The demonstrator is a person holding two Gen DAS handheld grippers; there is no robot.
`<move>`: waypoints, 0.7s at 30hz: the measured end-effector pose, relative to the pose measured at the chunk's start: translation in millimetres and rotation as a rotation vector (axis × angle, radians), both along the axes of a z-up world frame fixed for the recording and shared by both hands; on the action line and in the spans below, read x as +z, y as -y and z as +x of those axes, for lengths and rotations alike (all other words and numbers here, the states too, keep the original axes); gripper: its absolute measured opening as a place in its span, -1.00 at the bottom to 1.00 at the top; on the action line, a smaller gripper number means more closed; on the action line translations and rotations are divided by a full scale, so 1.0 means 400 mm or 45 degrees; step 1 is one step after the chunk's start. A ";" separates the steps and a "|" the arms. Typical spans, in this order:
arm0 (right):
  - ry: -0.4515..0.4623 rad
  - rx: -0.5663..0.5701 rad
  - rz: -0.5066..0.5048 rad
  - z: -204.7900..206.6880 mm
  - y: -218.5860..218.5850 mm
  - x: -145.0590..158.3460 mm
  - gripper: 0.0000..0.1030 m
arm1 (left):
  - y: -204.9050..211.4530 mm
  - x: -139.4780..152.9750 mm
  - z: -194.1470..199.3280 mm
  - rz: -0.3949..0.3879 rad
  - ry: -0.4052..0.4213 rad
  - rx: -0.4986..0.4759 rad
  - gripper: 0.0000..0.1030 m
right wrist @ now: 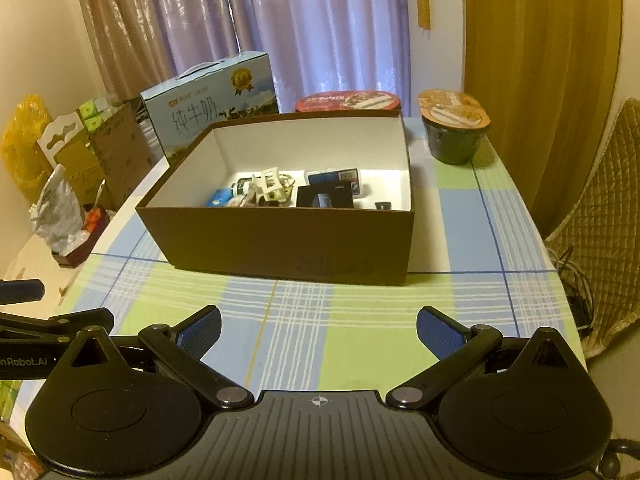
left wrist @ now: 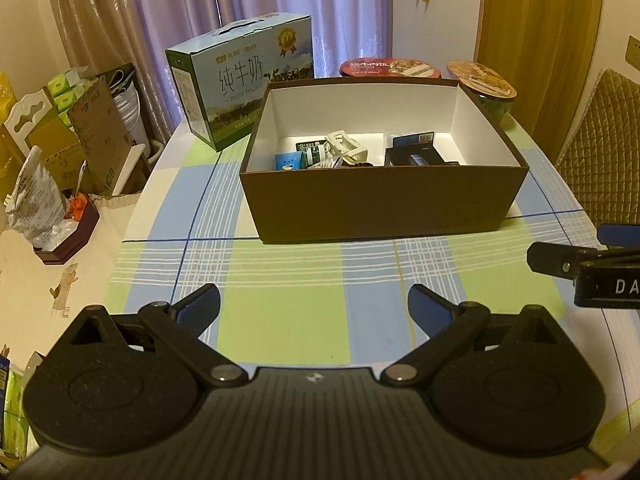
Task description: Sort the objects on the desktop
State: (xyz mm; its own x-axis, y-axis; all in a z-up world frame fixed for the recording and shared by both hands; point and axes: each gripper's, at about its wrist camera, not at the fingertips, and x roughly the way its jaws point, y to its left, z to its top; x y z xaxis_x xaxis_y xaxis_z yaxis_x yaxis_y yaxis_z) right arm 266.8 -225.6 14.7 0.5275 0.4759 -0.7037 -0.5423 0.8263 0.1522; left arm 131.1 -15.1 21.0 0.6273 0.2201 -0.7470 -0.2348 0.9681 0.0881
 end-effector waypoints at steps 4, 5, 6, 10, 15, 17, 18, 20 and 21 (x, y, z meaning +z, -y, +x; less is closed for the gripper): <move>0.001 0.000 -0.004 0.004 -0.007 0.000 0.96 | -0.004 -0.001 0.007 -0.003 0.000 -0.001 0.92; 0.002 -0.001 -0.004 0.004 -0.007 0.000 0.96 | -0.006 -0.001 0.009 -0.004 0.000 -0.002 0.92; 0.002 -0.002 -0.005 0.004 -0.007 0.000 0.96 | -0.007 -0.001 0.013 -0.004 0.000 -0.003 0.92; -0.001 -0.016 -0.009 0.010 -0.008 -0.003 0.97 | -0.009 -0.002 0.025 -0.005 0.001 -0.013 0.92; -0.011 -0.037 -0.016 0.014 -0.003 -0.009 0.97 | -0.007 -0.009 0.038 -0.011 -0.006 -0.026 0.92; -0.015 -0.045 -0.018 0.014 -0.003 -0.011 0.96 | -0.006 -0.012 0.042 -0.015 -0.009 -0.029 0.92; -0.018 -0.049 -0.019 0.016 -0.002 -0.012 0.96 | -0.006 -0.013 0.042 -0.016 -0.010 -0.030 0.92; -0.020 -0.052 -0.019 0.017 -0.001 -0.014 0.97 | -0.007 -0.014 0.046 -0.017 -0.010 -0.030 0.92; -0.020 -0.054 -0.018 0.017 0.000 -0.014 0.96 | -0.007 -0.014 0.047 -0.017 -0.008 -0.030 0.92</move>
